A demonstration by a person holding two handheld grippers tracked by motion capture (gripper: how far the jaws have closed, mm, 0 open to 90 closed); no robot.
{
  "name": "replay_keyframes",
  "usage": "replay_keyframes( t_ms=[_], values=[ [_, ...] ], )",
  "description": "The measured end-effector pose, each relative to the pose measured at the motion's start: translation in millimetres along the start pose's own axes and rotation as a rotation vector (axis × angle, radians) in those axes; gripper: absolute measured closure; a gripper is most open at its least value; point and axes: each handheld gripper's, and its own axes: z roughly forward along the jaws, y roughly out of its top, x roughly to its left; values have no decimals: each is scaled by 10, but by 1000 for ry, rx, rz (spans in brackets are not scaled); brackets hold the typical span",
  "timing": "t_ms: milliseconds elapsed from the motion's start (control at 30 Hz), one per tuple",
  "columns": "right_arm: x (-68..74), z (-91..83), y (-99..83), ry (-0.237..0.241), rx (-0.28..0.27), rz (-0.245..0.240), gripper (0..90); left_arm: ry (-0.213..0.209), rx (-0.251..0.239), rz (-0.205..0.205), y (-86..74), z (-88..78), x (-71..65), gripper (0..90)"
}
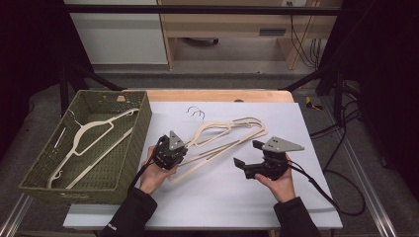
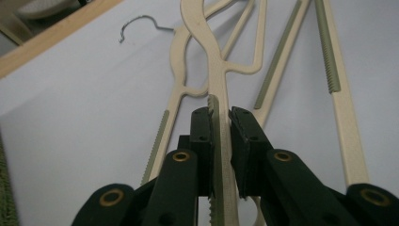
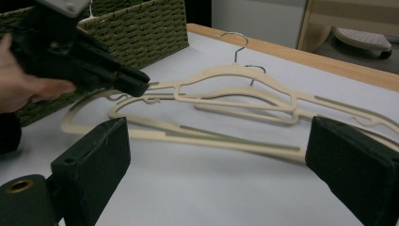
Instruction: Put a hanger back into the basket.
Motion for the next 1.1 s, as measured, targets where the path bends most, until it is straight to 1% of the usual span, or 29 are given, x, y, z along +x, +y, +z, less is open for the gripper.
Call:
replay_keyframes(
  t_ms=[33,67,133,167,200,233,267,300,333,367,400,433,467,500,533,600,633,733,767,800,867,900,1000,1033,1100],
  values=[
    [5,77,30,3,3,6,83,-2,-3,7,0,-34,-17,797],
    [7,122,46,3,6,6,89,-1,-19,9,-9,-82,-52,797],
    [16,269,98,4,11,17,101,3,-37,15,-35,-161,-110,797],
    [17,353,124,6,14,17,114,6,-50,10,-47,-178,-134,797],
    [25,403,140,5,14,27,123,10,-52,26,-66,-215,-154,797],
    [24,483,162,2,22,28,136,12,-61,22,-74,-224,-167,797],
    [27,516,171,1,22,35,146,12,-73,26,-93,-251,-190,797],
    [21,594,191,1,27,35,158,11,-76,31,-104,-268,-200,797],
    [23,642,204,-4,31,44,164,5,-87,27,-120,-290,-224,797],
    [22,722,224,-12,34,52,178,10,-91,36,-122,-301,-249,798],
    [16,779,238,-13,41,53,185,27,-99,62,-118,-321,-269,798],
    [15,850,256,-18,51,60,193,24,-106,56,-115,-332,-282,797],
    [16,896,268,-22,52,67,199,27,-111,58,-107,-349,-297,798],
    [6,944,279,-19,65,66,212,32,-117,64,-98,-365,-315,798],
    [-1,991,293,-15,70,66,225,28,-117,61,-94,-378,-335,798],
    [-9,1074,320,-22,75,70,247,30,-125,62,-82,-398,-366,798],
    [-20,1127,338,-24,81,75,267,35,-125,70,-77,-407,-376,798],
    [-52,1222,377,-37,96,67,306,32,-124,72,-72,-416,-381,798],
    [-72,1262,396,-45,101,60,327,29,-125,65,-74,-413,-382,798],
    [-80,1285,407,-48,101,64,345,30,-127,61,-76,-409,-382,798],
    [-100,1343,429,-43,94,80,395,32,-120,66,-80,-406,-381,798],
    [-110,1388,437,-42,95,95,417,30,-119,64,-83,-402,-382,797],
    [-122,1512,445,-44,122,92,456,27,-109,67,-87,-397,-378,797],
    [-131,1584,447,-50,136,88,482,27,-108,68,-88,-397,-377,797],
    [-142,1649,451,-50,150,94,523,32,-115,75,-87,-394,-371,797]
  ],
)
